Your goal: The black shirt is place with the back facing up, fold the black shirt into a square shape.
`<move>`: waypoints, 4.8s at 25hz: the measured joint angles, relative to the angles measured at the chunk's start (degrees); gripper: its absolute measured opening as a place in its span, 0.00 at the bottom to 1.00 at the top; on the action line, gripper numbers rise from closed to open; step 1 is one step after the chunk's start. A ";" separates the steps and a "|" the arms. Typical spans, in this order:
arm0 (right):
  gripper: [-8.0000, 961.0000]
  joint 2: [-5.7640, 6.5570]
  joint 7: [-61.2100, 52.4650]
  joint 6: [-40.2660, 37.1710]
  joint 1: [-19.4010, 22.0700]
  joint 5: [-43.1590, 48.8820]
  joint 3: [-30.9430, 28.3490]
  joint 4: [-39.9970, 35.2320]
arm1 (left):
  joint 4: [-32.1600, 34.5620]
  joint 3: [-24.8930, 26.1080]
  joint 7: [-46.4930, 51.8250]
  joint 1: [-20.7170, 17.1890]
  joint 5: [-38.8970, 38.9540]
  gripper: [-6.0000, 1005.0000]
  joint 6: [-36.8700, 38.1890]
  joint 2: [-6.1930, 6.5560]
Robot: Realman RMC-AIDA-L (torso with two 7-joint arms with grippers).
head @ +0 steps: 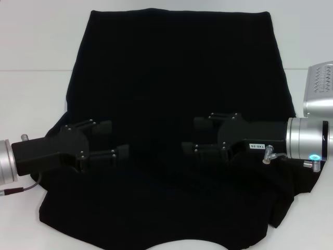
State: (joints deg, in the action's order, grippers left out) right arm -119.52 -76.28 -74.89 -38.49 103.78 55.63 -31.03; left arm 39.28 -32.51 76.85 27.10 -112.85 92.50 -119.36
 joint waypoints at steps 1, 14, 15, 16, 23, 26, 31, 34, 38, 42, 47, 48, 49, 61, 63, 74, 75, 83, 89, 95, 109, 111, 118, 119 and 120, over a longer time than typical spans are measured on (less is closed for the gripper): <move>0.85 -0.01 0.00 0.00 -0.07 0.01 0.00 0.00 | 0.00 0.00 0.00 -0.02 0.00 0.88 -0.01 0.00; 0.85 0.08 -0.18 0.01 -0.26 0.05 0.00 0.00 | 0.16 0.00 -0.03 -0.04 0.00 0.87 0.09 0.00; 0.85 0.07 -0.18 0.01 -0.26 0.03 0.00 0.00 | 0.17 0.00 -0.03 -0.03 0.00 0.87 0.08 0.00; 0.85 0.08 -0.18 0.01 -0.27 0.00 0.00 0.00 | 0.18 0.00 -0.03 -0.03 0.00 0.87 0.06 0.00; 0.85 -0.04 -0.79 0.01 -0.58 -0.15 -1.10 0.00 | 0.12 1.98 2.75 -0.03 0.00 0.87 -1.85 0.07; 0.85 -0.18 -1.73 0.37 -0.98 -0.16 -1.95 0.02 | 0.46 2.22 7.94 -0.03 -0.14 0.87 -5.22 0.31; 0.85 -0.20 -4.40 1.02 -1.78 -0.17 -1.84 0.08 | 3.24 3.44 19.91 0.03 -5.93 0.87 -9.51 0.67; 0.85 -0.19 -4.76 0.91 -2.09 -0.16 -1.70 0.07 | 5.83 3.74 27.40 0.13 -10.20 0.87 -10.53 1.03; 0.85 -0.19 -4.76 0.99 -2.12 -0.17 -1.67 0.09 | 8.91 3.81 36.45 0.11 -15.02 0.87 -12.16 1.37; 0.85 -0.18 -4.64 0.95 -2.12 -0.16 -1.88 0.07 | 11.01 4.71 42.64 0.02 -18.94 0.87 -13.32 1.42; 0.85 -0.11 -4.45 0.85 -2.16 -0.16 -2.11 0.00 | 12.77 5.97 45.17 -0.14 -20.97 0.87 -12.55 1.64; 0.85 -0.10 -4.46 0.85 -2.20 -0.16 -2.13 -0.03 | 12.88 6.06 45.54 -0.16 -21.36 0.87 -12.51 1.71; 0.85 -0.10 -4.49 0.84 -2.23 -0.16 -2.16 -0.06 | 12.97 6.24 46.19 -0.12 -22.23 0.87 -12.50 1.80; 0.84 -0.01 -4.61 0.64 -2.25 -1.81 -2.29 -0.32 | 14.26 6.23 53.94 2.45 -32.52 0.87 -12.76 2.64; 0.83 -0.01 -4.62 0.61 -2.17 -1.97 -2.29 -0.60 | 14.17 6.11 54.21 2.83 -33.24 0.87 -12.96 2.63; 0.79 -0.01 -4.58 0.62 -1.97 -2.45 -2.29 -0.91 | 13.15 4.22 54.36 3.22 -34.11 0.87 -13.64 2.33; 0.79 -0.02 -4.51 0.59 -1.98 -2.45 -2.29 -0.91 | 13.02 3.94 54.37 3.22 -34.12 0.87 -13.79 2.28; 0.76 -0.01 -4.35 0.52 -2.04 -2.45 -2.29 -0.89 | 12.44 3.02 54.38 3.24 -34.18 0.87 -14.52 2.12; 0.76 -0.02 -4.32 0.52 -1.96 -2.44 -2.29 -0.87 | 12.44 2.15 54.17 3.46 -34.19 0.83 -14.53 2.03; 0.76 -0.02 -4.31 0.70 -1.93 -2.45 -2.28 -0.87 | 12.44 1.78 54.10 3.69 -34.15 0.77 -14.58 2.09; 0.76 -0.03 -4.13 0.80 -1.71 -2.54 -2.28 -0.87 | 11.72 1.64 54.05 3.96 -34.19 0.10 -15.54 2.20; 0.76 -0.10 -4.13 0.86 -1.65 -2.54 -2.28 -0.87 | 11.71 1.65 54.08 3.95 -34.19 0.07 -15.83 2.20; 0.76 -0.17 -4.13 1.07 -1.66 -2.54 -2.29 -0.87 | 11.69 1.95 54.02 3.84 -34.18 0.00 -17.42 2.16; 0.76 -0.18 -4.13 1.16 -1.68 -2.54 -2.41 -0.84 | 11.69 2.01 54.01 3.77 -34.19 0.00 -17.58 2.20; 0.76 -0.18 -4.13 1.28 -1.71 -2.54 -2.58 -0.73 | 11.71 2.12 54.01 3.68 -34.19 0.00 -17.85 2.28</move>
State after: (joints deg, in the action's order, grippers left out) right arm -119.70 -80.41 -73.60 -40.21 101.25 53.06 -31.75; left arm 51.00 -30.40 130.85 30.79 -147.04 74.64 -117.08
